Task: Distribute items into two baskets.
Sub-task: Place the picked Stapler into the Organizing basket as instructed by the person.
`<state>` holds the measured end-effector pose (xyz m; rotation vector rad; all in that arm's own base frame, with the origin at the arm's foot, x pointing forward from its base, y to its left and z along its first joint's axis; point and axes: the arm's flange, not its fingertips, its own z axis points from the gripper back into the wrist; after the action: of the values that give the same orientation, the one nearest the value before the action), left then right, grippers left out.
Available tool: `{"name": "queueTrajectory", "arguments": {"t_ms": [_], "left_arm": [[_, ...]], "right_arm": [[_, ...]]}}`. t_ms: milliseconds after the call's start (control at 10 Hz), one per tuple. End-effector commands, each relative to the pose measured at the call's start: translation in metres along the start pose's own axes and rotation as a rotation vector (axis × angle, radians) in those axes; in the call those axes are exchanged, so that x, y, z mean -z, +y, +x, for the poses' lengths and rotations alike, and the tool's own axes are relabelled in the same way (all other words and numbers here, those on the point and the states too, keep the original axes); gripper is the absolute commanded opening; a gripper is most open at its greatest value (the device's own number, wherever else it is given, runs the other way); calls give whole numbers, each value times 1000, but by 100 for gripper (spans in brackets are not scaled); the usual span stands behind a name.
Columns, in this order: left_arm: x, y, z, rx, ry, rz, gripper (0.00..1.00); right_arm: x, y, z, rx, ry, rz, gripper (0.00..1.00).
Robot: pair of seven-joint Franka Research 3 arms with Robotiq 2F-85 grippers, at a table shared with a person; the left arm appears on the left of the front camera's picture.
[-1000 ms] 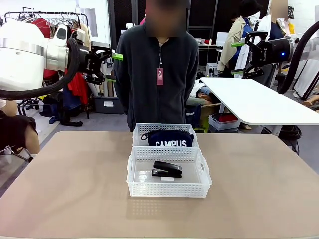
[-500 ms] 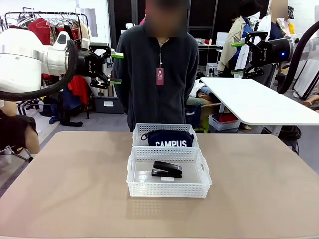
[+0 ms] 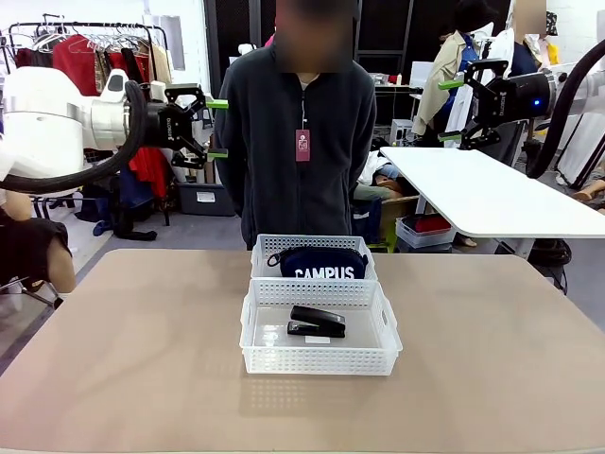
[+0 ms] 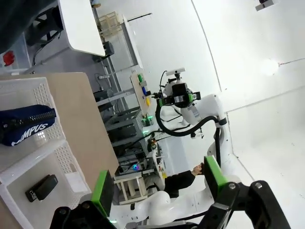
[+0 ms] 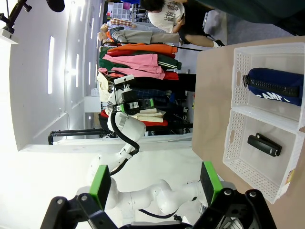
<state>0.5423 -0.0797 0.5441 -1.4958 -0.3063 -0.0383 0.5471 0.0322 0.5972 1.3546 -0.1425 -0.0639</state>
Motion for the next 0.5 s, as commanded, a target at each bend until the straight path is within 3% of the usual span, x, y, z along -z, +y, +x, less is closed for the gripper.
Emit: {"name": "queueTrajectory", "arguments": {"t_ms": [0,400], "left_arm": [[-3,-3,7,-22,-9,-41,100],[-1,2,3,-6,-14,-10,100]], "right_arm": [[0,3,-2,5,4,4,100],[0,3,-2,5,4,4,100]]}}
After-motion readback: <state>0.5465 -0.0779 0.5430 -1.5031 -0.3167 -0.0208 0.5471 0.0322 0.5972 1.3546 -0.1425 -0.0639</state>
